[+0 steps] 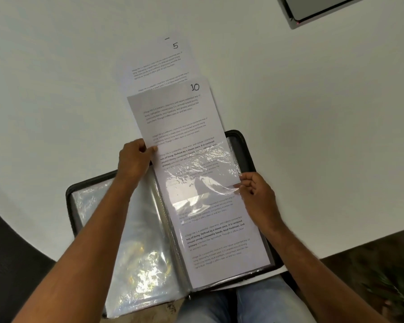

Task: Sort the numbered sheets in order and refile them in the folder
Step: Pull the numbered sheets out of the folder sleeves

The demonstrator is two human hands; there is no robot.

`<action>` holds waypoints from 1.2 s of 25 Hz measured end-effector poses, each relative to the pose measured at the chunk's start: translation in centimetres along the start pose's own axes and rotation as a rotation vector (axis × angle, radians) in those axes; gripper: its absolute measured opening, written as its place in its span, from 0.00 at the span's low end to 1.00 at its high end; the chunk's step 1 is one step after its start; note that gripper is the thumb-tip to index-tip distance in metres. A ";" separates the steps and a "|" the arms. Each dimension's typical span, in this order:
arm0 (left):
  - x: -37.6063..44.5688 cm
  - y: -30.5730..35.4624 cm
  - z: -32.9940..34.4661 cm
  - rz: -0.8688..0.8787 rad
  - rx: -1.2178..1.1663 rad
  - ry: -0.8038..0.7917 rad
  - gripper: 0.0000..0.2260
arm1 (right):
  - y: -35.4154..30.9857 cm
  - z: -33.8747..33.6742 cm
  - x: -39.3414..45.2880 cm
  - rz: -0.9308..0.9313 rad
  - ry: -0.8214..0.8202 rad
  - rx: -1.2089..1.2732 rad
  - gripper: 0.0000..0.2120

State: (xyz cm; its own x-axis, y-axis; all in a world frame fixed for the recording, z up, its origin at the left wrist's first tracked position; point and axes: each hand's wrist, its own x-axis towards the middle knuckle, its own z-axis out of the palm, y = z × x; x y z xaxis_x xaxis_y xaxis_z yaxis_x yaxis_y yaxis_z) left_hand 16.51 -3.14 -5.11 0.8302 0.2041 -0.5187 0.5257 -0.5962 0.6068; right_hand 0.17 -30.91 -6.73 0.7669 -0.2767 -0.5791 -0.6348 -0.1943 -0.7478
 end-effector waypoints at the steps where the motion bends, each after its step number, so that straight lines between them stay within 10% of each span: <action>1: 0.4 0.0 -0.1 -0.003 -0.041 0.023 0.07 | -0.1 0.0 0.0 0.003 -0.002 0.005 0.11; 18: 9.8 4.5 -2.7 -0.012 -0.414 0.162 0.11 | -1.6 0.3 -0.4 0.076 0.019 0.022 0.11; 30: -6.9 -5.7 -0.4 0.327 -0.045 0.198 0.06 | -6.8 2.6 -2.3 0.081 -0.135 0.072 0.06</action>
State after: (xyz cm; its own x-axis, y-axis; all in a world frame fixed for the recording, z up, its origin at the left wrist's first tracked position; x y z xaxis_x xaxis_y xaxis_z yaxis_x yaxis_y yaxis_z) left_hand 7.93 -0.82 -4.71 0.9728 0.1574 -0.1700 0.2313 -0.6209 0.7490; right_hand 2.92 -26.49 -1.15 0.7225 -0.1587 -0.6729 -0.6901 -0.1071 -0.7158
